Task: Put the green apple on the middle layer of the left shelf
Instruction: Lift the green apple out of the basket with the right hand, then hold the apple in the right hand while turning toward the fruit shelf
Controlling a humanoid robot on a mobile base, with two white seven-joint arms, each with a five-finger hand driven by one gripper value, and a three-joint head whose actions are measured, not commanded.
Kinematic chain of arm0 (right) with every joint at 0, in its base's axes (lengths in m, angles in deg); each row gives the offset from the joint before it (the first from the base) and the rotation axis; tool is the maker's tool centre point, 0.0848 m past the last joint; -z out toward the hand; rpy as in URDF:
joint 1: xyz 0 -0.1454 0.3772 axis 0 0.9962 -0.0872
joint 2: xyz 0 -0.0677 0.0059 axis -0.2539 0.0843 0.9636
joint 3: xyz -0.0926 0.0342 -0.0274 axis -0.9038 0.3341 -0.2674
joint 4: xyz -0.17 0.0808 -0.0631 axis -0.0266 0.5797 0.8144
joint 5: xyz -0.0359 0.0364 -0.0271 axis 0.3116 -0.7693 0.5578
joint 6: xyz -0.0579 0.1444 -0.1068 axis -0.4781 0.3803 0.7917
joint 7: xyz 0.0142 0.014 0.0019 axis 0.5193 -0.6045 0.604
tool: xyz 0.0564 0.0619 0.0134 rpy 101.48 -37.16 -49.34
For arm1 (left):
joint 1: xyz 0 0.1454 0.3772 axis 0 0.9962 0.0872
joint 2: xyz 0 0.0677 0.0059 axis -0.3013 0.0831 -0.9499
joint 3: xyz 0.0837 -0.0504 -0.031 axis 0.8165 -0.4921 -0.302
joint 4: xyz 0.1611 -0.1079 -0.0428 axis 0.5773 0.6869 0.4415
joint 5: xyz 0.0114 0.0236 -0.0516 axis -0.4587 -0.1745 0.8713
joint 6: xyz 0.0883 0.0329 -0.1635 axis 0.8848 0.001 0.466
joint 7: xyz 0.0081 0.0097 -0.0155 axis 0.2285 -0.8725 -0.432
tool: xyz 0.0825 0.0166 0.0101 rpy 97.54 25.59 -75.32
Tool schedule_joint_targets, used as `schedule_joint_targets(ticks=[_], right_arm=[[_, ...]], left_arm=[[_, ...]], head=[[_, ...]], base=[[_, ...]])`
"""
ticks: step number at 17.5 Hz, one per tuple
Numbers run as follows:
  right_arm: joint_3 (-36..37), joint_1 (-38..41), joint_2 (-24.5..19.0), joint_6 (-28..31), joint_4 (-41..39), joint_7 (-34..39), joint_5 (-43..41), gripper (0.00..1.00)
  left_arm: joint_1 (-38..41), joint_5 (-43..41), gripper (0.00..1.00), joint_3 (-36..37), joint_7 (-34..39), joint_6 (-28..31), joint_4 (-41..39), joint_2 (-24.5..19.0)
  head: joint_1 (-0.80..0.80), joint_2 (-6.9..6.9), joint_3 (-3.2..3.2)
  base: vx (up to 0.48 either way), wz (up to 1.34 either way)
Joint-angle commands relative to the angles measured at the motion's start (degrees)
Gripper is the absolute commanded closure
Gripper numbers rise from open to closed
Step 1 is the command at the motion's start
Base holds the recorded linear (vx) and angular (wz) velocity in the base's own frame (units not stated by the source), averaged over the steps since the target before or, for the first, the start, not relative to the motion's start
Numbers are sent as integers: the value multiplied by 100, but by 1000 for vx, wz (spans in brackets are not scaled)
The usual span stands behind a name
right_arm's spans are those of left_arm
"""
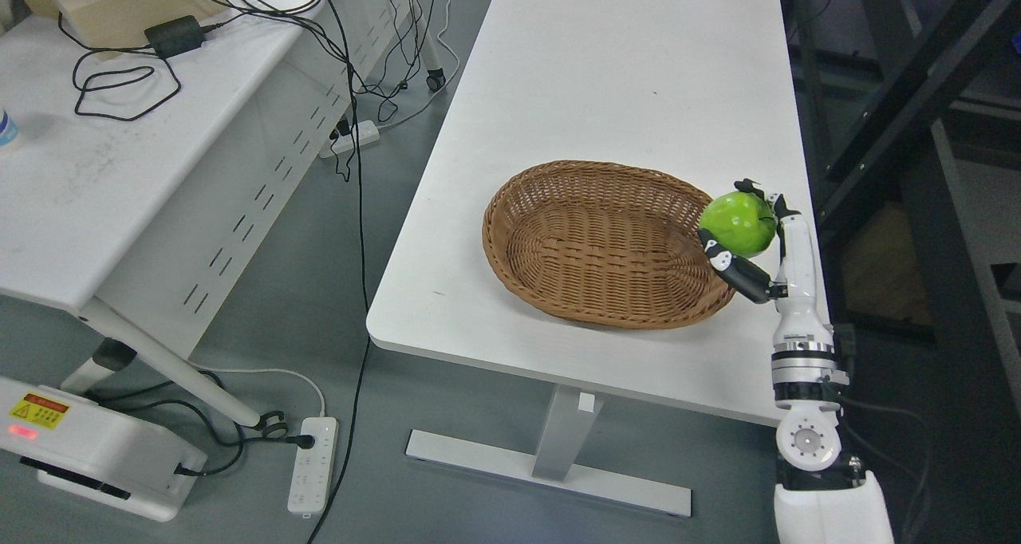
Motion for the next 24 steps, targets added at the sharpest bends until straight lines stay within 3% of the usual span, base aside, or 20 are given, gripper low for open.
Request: schedule_joint_targets(ticks=[1, 24], right_arm=[[258, 479, -123, -35, -571, 28, -171, 100], [56, 584, -212, -140, -535, 63, -128, 100]], left_arm=[[53, 0, 0, 0, 3, 5, 0, -100], [53, 0, 0, 0, 3, 5, 0, -100]], head=[[0, 0, 0], [0, 0, 0]], base=[[-17, -10], [-108, -123]])
